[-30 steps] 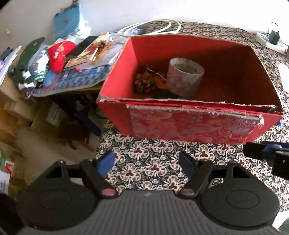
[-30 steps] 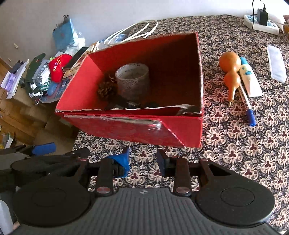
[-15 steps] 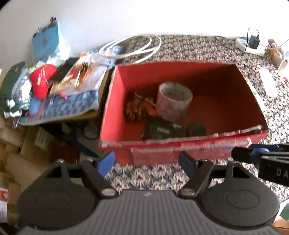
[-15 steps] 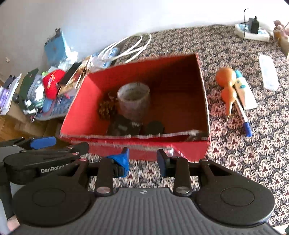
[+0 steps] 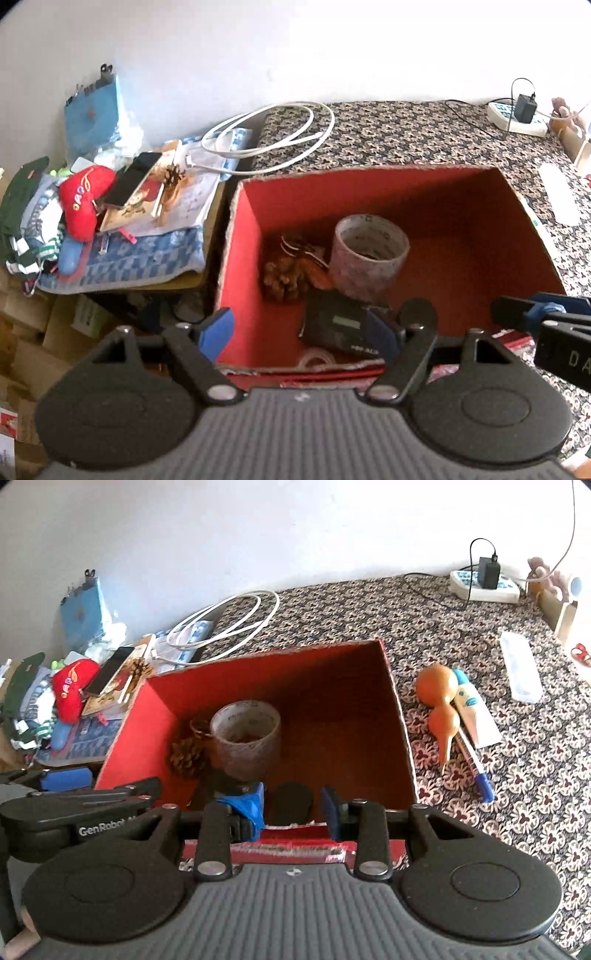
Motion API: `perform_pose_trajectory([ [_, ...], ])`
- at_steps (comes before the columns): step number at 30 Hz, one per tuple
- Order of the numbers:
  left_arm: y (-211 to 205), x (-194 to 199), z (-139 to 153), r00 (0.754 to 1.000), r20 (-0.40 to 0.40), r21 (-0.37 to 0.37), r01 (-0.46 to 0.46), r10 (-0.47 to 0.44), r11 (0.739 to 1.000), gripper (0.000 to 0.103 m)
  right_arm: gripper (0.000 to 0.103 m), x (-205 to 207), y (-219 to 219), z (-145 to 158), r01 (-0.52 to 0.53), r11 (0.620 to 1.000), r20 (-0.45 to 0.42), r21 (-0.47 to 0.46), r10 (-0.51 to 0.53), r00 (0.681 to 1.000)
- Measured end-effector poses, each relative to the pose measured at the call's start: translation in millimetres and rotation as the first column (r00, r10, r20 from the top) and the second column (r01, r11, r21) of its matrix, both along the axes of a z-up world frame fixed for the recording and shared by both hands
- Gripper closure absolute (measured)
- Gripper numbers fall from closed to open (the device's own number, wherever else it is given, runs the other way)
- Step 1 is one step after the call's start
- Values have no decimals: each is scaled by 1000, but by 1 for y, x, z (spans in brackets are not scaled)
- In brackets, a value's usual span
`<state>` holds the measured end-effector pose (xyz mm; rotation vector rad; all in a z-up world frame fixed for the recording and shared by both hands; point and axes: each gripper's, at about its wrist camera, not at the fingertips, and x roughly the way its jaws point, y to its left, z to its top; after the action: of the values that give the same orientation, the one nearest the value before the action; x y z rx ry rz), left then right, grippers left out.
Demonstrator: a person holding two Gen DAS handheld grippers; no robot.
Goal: Organize rigid objects
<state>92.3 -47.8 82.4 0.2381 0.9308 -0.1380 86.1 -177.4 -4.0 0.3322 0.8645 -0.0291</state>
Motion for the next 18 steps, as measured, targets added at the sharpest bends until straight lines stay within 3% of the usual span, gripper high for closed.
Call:
perform_pose_trajectory([
  [18,5,27,-18,999,13,-7,-44,45,999,25,85,38,0,-16,-38,999,-8,-32,38,999],
])
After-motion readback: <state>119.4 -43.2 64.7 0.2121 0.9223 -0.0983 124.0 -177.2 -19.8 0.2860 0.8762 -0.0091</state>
